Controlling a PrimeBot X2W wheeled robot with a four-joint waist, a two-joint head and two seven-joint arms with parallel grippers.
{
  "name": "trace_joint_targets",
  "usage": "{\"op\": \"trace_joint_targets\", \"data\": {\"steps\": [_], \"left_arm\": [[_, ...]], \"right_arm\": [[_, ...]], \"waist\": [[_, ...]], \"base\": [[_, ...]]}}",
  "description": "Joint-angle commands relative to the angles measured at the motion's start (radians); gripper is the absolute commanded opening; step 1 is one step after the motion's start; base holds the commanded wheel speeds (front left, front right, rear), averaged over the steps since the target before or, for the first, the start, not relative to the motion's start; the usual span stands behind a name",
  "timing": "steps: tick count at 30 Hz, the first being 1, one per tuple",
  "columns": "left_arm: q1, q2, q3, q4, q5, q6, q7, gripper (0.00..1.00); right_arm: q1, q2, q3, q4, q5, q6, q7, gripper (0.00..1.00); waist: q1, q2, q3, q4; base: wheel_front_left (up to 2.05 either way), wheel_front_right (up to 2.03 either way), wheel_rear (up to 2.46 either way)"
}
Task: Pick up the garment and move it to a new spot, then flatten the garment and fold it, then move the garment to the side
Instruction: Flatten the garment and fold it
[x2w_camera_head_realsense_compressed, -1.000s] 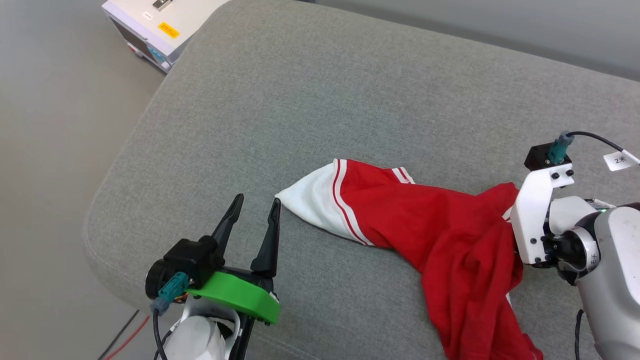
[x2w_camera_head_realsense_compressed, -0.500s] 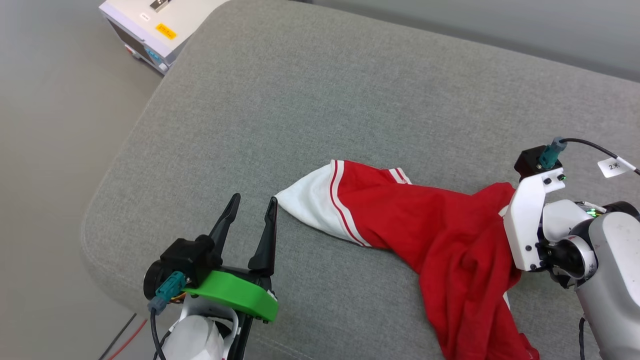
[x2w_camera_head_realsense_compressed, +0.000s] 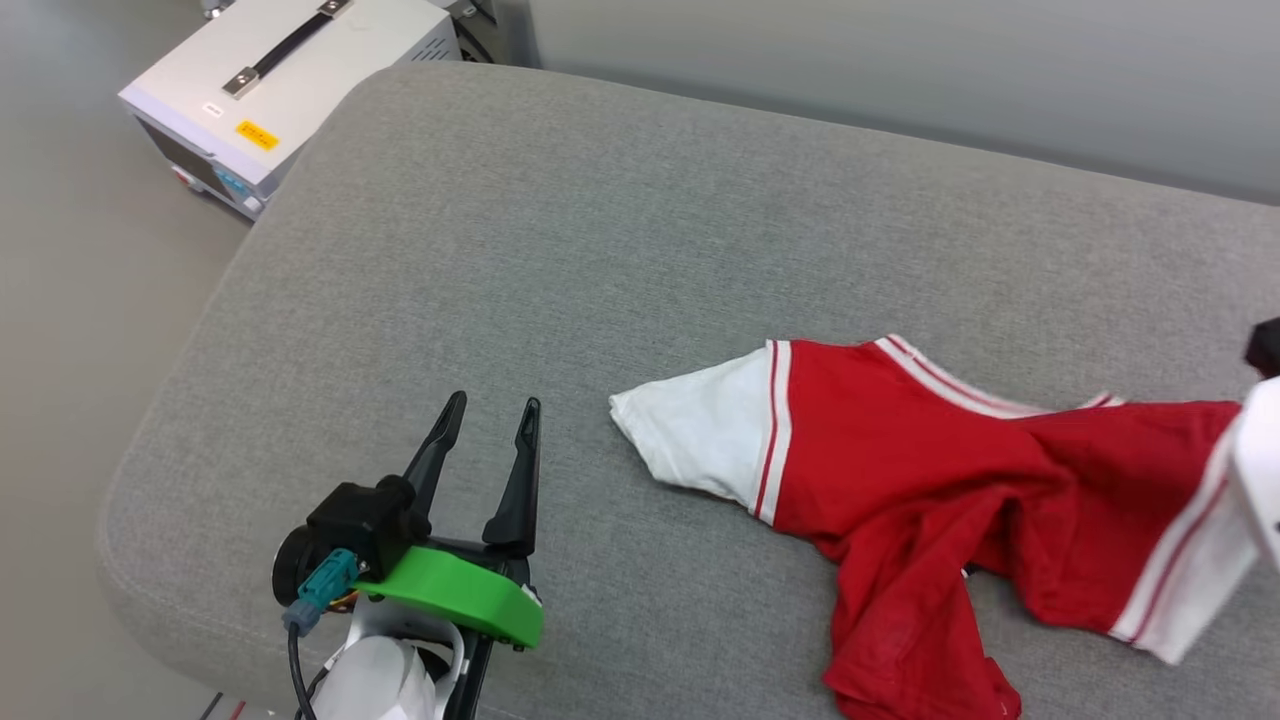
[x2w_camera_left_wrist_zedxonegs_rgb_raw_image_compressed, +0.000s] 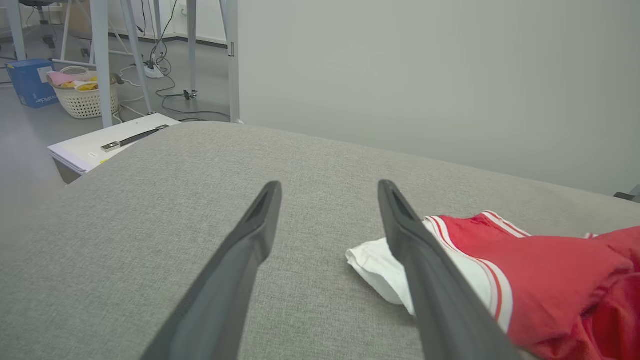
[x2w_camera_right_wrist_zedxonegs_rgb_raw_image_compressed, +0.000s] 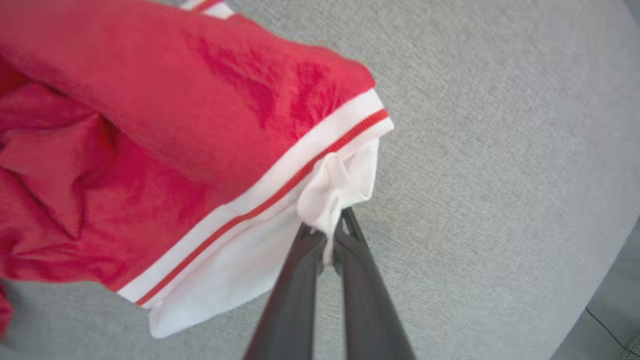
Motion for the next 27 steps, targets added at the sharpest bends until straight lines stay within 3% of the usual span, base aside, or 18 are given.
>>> {"op": "trace_joint_targets", "data": {"steps": [1, 6, 13, 14, 15, 22, 27], "left_arm": [[0.004, 0.003, 0.0, -0.003, 0.002, -0.003, -0.006, 1.0], [-0.009, 0.005, 0.001, -0.011, -0.001, -0.003, -0.006, 1.0], [-0.031, 0.001, -0.001, -0.011, -0.003, -0.003, -0.006, 1.0], [-0.033, 0.001, 0.0, -0.01, -0.003, -0.003, -0.006, 1.0], [-0.034, 0.001, 0.001, -0.01, -0.003, -0.003, -0.006, 1.0], [-0.027, 0.01, 0.009, 0.003, -0.001, -0.003, -0.006, 1.0], [-0.013, 0.012, 0.017, 0.004, -0.009, -0.003, -0.006, 1.0]], "right_arm": [[0.017, -0.029, -0.003, -0.002, -0.001, -0.001, 0.002, 0.0], [0.017, -0.145, -0.021, 0.045, -0.024, -0.001, -0.035, 0.0], [-0.049, -0.146, -0.045, 0.193, -0.121, -0.001, -0.143, 0.0], [-0.061, -0.136, -0.047, 0.214, -0.138, -0.001, -0.162, 0.76], [-0.071, -0.127, -0.052, 0.229, -0.15, -0.001, -0.179, 1.0], [-0.125, -0.044, -0.073, 0.287, -0.2, -0.001, -0.337, 1.0], [-0.128, 0.042, -0.162, 0.265, -0.187, -0.001, -0.501, 1.0]], "waist": [[0.0, -0.0001, 0.014, -0.012], [0.0, -0.0001, 0.05, -0.023], [0.0, -0.0001, 0.082, -0.034], [0.0, -0.0001, 0.082, -0.037], [0.0, -0.0001, 0.081, -0.04], [0.0, -0.0001, 0.028, -0.083], [0.0, -0.0001, -0.029, -0.116]], "base": [[0.0, 0.0, 0.0], [0.0, 0.0, 0.0], [0.0, 0.0, 0.0], [0.0, 0.0, 0.0], [0.0, 0.0, 0.0], [0.0, 0.0, 0.0], [0.0, 0.0, 0.0]]}}
